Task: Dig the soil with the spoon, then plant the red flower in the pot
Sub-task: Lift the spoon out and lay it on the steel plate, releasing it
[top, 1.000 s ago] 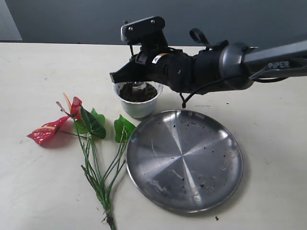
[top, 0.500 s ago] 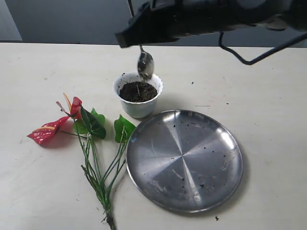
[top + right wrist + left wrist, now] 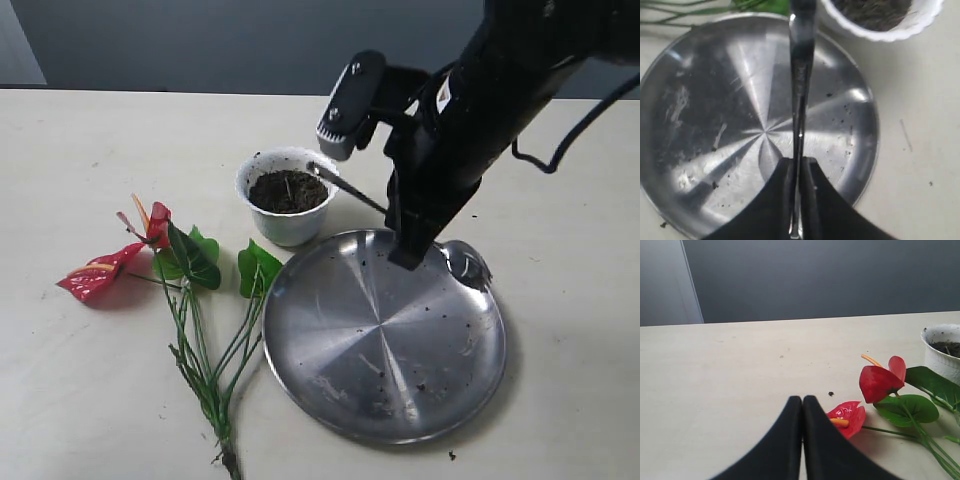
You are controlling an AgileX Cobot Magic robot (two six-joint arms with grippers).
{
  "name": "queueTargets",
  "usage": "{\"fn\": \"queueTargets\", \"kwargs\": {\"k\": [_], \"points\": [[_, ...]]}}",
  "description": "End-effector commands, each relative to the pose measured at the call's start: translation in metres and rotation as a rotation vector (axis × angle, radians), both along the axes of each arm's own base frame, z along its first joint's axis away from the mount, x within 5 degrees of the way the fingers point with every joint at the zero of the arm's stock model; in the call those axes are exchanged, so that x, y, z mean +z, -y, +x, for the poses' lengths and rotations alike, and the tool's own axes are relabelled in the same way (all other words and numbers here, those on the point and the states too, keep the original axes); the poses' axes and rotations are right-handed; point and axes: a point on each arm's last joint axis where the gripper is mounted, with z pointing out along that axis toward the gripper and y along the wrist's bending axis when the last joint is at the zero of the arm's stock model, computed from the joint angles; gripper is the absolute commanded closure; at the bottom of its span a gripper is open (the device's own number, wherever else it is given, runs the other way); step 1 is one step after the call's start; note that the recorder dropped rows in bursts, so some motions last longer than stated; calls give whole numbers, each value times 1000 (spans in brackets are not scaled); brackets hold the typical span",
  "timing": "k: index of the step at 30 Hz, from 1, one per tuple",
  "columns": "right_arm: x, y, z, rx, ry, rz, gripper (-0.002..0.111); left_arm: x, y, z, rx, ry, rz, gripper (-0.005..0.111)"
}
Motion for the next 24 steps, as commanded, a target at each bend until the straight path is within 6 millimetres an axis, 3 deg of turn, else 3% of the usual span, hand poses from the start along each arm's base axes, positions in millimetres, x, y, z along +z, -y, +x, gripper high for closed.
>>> {"fn": "queueTargets", "kwargs": {"k": [1,7,14,24], "points": [[-32,-4,9,35,-89,-82,109,1,0,0,-5,6,-4,105],[-75,-20,9,96,-194,-163,109,1,0,0,-5,6,-4,105],[-111,-34,6,132,-260,-216,109,1,0,0,-5,6,-4,105],[-130,-36,9,130,-283,-233,106,1,0,0,-5,6,-4,105]]}}
